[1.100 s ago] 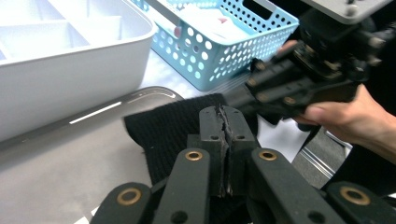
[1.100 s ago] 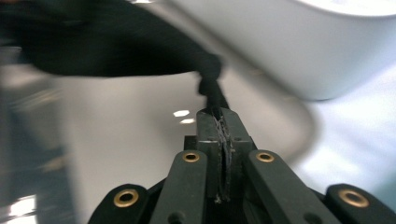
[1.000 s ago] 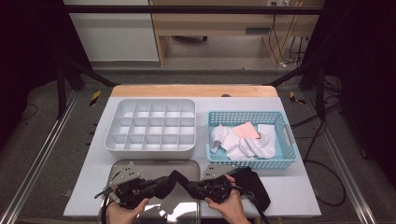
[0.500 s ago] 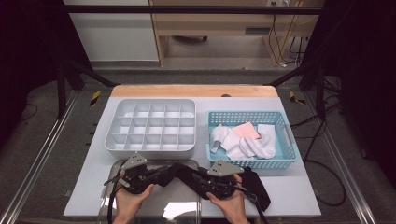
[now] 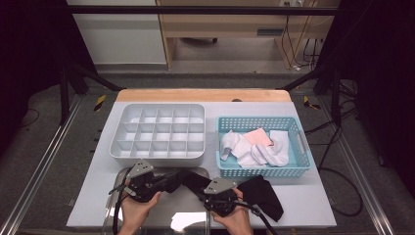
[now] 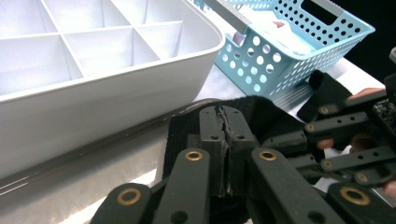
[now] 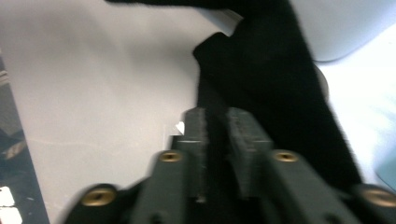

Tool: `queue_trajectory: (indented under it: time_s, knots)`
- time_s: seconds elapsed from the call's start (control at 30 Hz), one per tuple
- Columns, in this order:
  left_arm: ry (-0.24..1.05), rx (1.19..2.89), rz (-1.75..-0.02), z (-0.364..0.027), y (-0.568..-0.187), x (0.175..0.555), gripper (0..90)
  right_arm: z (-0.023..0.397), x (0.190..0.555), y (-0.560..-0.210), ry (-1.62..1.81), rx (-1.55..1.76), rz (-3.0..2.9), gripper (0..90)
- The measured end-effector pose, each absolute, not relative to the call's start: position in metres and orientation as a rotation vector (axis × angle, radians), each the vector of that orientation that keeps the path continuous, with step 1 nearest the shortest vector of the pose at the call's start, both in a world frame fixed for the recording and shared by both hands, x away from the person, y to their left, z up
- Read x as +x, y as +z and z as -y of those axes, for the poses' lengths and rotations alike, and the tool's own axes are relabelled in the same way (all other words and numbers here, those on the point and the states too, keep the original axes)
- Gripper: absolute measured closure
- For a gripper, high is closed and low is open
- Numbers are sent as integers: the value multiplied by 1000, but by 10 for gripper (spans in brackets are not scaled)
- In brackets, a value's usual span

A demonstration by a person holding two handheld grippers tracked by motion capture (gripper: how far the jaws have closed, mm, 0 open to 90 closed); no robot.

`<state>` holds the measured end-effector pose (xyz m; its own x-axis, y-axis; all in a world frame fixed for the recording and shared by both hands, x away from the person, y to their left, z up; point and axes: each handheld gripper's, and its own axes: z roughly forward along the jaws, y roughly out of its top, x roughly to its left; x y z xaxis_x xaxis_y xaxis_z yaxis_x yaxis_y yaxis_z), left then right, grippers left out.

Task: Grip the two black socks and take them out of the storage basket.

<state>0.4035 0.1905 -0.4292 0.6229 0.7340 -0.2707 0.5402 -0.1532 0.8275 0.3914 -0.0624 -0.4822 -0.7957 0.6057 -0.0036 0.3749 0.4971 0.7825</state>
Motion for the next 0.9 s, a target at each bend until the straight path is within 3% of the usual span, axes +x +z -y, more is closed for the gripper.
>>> queue_trajectory:
  time_s: [0.03,0.13,0.37,0.57,0.77,0.9]
  knots:
    - [236,1823,-1025,-191,-428,403,867,63,391,-481,1173,832,-2471,857]
    - [240,1815,-1024,-193,-425,401,867,65,393,-478,1179,885,-2512,881]
    - [289,1859,-1055,-190,-426,401,867,87,378,-462,1356,823,-2703,877]
    - [260,1909,-1027,-178,-443,411,844,101,375,-472,1314,896,-2718,851]
    - [272,1828,-1021,-192,-445,415,592,104,376,-469,1356,912,-2656,761]
    - [286,1793,-978,-210,-442,405,503,110,376,-466,1361,938,-2597,743]
